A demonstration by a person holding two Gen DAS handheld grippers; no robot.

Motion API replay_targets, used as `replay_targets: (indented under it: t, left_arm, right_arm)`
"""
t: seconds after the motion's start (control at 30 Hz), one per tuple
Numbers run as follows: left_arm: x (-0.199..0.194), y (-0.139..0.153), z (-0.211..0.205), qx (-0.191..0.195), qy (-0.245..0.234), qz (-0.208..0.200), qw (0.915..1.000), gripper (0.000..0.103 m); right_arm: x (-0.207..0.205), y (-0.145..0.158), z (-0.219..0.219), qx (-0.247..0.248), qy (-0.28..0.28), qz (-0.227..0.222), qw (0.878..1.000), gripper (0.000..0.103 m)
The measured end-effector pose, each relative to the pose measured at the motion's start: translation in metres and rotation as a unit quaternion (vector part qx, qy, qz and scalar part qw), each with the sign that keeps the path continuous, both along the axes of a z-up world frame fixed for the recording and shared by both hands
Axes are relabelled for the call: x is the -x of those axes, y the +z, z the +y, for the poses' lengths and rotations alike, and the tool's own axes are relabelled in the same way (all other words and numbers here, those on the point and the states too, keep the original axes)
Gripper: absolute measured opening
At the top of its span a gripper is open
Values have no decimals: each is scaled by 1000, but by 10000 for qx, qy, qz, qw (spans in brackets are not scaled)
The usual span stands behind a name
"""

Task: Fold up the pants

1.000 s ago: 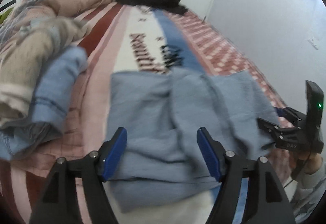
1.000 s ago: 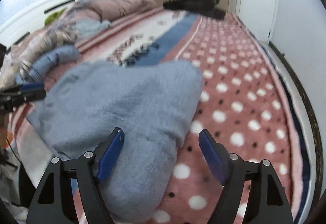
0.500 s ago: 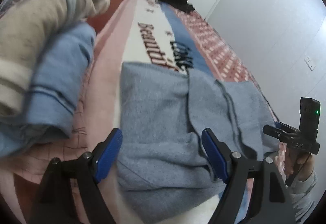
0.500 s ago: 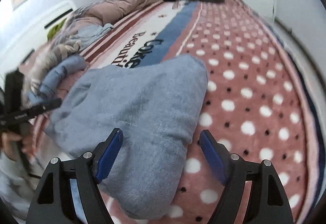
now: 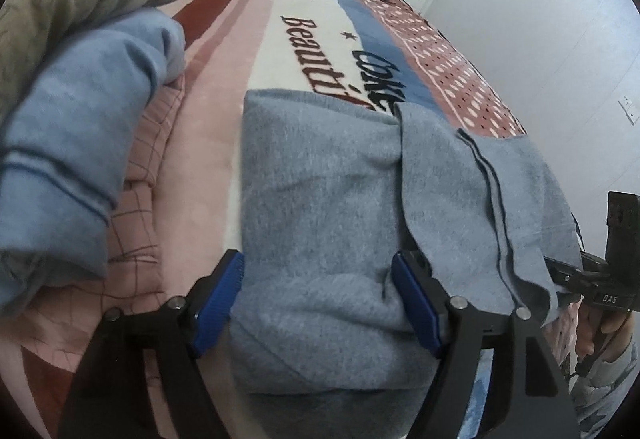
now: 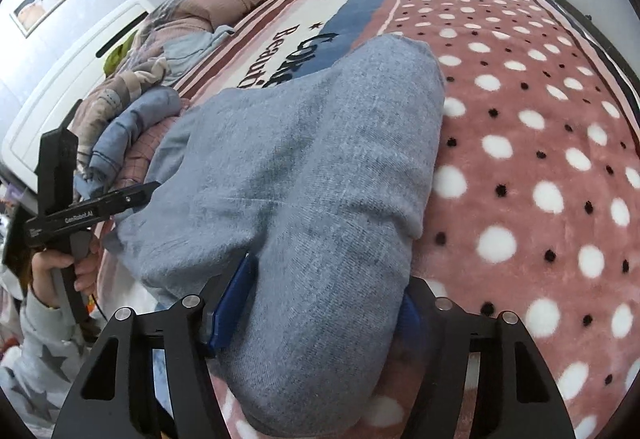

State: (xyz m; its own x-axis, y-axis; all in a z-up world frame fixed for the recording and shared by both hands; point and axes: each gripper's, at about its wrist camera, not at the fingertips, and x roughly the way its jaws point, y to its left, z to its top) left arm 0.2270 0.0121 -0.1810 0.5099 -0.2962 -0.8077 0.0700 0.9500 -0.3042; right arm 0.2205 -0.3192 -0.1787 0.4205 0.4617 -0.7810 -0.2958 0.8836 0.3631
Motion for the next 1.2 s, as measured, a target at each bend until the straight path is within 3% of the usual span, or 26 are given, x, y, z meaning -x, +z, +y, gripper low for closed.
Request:
replay_targets:
  t: [0.1,0.2,0.27,0.33,0.43,0.6,0.9,1.2]
  left_arm:
    - [1,1,-3,-65,49,16,10000,72]
    - [2,3,-9,-179,40,-31,9998,63]
    - [5,7,-13,-249,7,-116,9996,50]
    - [8,13,-18,-263,-76,-192,9994,32]
    - [13,25,-28,-408,-187,-331,9984,18]
    - [26,60,-37,-339,-296,-823,9956,15]
    - [43,149,-40,-342,-435,-1709,9837,14]
    - [49,220,-2,-454,-301,-2259,9726,14]
  right_arm:
    - [1,1,1,-3,-24,-8,10000,54]
    - [4,4,1,21,-40,-58,10000,43]
    - [5,6,0,-19,-72,-88,9999,36]
    - [7,10,-1,-113,-101,-117,9998,33]
    - [10,17,0,-100,-96,-221,9997,30]
    - [20,45,0,-292,-105,-620,9976,21]
    - [44,123,8,-339,16,-1486,9883,21]
    - [44,184,34,-445,171,-2000,9786,21]
